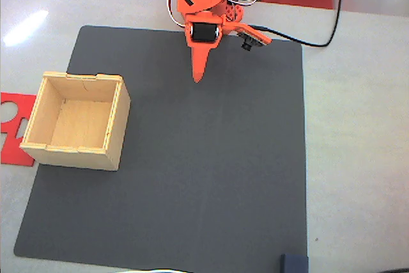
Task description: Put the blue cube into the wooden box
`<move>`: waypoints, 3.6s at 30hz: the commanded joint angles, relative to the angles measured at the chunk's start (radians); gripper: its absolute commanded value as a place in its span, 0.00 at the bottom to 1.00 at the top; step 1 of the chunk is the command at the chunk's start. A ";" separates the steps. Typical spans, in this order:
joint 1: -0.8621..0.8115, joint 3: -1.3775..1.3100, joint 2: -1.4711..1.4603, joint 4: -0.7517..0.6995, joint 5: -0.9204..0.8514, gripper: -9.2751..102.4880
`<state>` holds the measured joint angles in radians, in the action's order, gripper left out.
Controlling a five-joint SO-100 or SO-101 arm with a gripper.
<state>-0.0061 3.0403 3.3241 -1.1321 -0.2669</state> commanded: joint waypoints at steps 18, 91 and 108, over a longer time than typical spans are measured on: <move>0.048 -0.005 0.015 0.009 -0.043 0.08; 0.236 -3.109 -2.973 0.213 0.021 0.36; 0.440 -3.111 -3.051 0.385 0.051 0.30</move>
<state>0.4111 -0.0184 0.2669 -0.7747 -0.2209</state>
